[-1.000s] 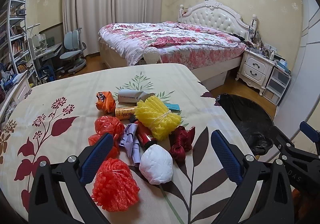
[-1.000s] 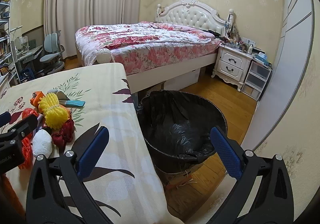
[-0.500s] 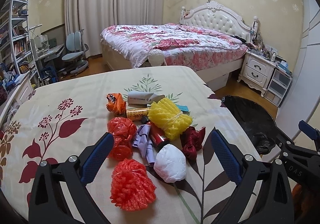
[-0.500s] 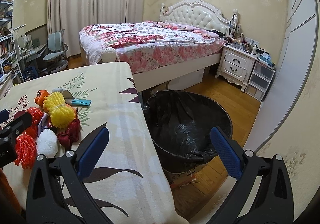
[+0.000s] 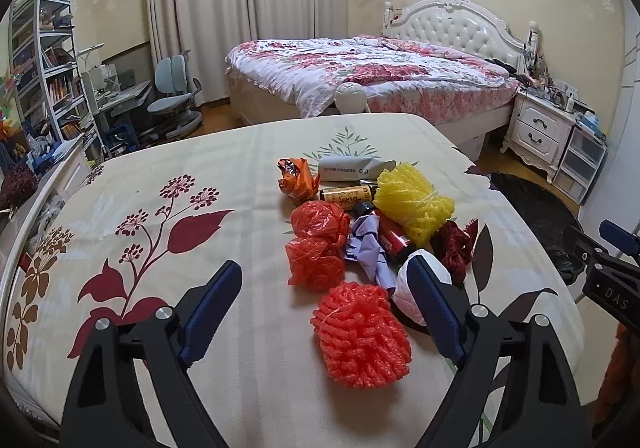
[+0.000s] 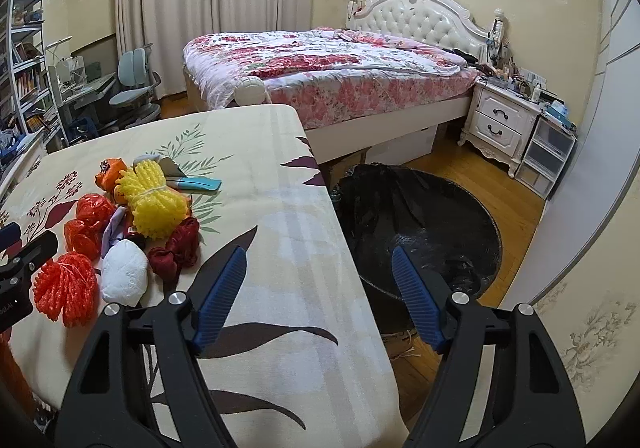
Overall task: Collect trash
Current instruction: 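Grasp the red mesh net with the left tool while the right tool grasps the white bag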
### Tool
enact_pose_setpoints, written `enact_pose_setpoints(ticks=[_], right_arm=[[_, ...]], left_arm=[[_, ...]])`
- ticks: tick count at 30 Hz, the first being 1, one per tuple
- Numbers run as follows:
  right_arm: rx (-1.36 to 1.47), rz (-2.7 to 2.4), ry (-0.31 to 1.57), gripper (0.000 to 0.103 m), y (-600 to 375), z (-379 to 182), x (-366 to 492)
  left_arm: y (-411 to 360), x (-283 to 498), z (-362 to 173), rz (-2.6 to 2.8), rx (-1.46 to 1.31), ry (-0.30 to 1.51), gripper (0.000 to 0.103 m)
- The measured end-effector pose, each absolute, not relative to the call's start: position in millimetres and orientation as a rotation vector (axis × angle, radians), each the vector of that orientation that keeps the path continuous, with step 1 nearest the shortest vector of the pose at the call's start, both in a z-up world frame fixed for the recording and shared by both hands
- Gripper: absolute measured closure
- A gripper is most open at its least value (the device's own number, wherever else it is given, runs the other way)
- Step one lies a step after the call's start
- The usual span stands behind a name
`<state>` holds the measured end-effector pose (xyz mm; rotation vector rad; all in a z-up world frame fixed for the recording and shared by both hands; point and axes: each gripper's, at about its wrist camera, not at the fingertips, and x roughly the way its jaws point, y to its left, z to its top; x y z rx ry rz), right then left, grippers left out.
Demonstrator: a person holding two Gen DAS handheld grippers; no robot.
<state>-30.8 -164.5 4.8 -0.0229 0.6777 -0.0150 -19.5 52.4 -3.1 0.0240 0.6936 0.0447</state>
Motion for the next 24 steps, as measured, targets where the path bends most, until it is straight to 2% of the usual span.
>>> enact_pose_setpoints(ticks=[2, 16, 18, 20, 24], right_arm=[[-0.027, -0.008, 0.678, 0.029, -160.1, 5.3, -30.8], [-0.013, 0.012, 0.712, 0.027, -154.7, -3.1, -31.4], [-0.013, 0.015, 0.718, 0.023, -154.2, -4.6, -31.5], [-0.014, 0.020, 0.722, 0.022, -152.6, -6.1, -32.2], [-0.020, 0.029, 0.727, 0.020, -147.5, -8.1, -33.2]], left_arm=[[53.8, -20.4, -3.6, 0.042, 0.019, 0.699, 0.024], [45.9, -27.5, -26.4, 0.022, 0.036, 0.755, 0.024], [45.4, -27.6, -31.2, 0.015, 0.038, 0.769, 0.032], [45.6, -27.4, -35.6, 0.001, 0.034, 0.782, 0.037], [47.6, -27.5, -43.9, -0.052, -0.005, 0.821, 0.061]])
